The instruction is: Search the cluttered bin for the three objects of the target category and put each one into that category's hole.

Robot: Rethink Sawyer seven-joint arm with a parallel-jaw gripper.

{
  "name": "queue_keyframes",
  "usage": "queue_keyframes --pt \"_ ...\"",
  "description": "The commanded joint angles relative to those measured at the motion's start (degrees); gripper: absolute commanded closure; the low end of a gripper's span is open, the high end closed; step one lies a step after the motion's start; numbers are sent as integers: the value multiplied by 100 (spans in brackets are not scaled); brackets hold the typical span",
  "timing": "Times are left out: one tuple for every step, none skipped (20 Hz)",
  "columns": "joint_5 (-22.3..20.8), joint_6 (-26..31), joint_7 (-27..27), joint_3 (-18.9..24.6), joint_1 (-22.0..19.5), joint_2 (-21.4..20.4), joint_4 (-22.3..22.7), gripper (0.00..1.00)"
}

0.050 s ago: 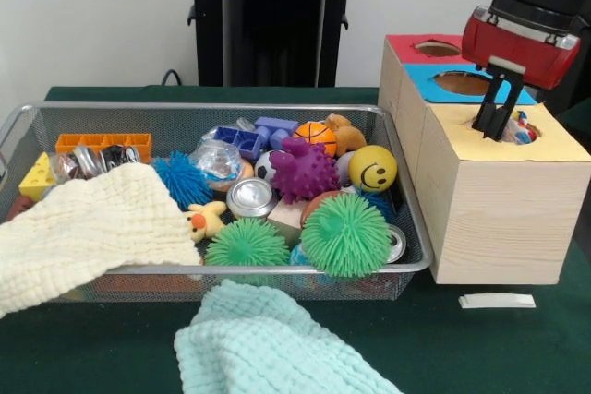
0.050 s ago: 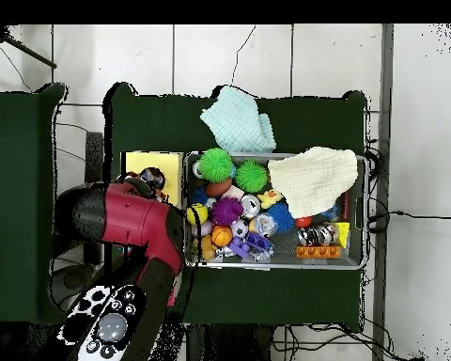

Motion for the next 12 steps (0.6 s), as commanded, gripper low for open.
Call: queue_keyframes --pt "-236 118 504 651 -350 -310 580 100" --pt "-233 39 500 700 -369 -296 610 100" --pt "-232 -21 522 731 -364 -268 622 100" --pt "-231 -95 520 780 -384 -265 657 100" --pt "-227 -141 548 808 -373 -257 678 100" --pt "-235 -180 568 818 -364 -245 689 100" --pt "-243 -220 587 828 -354 -232 700 100" --pt "-253 -229 596 829 -350 -234 710 100" --pt "-269 -225 567 859 -372 -217 697 100" --pt "-285 -220 537 888 -393 -200 684 100" --pt "-304 -195 565 857 -367 -157 641 100" --pt "-306 -215 551 886 -387 -148 633 100"
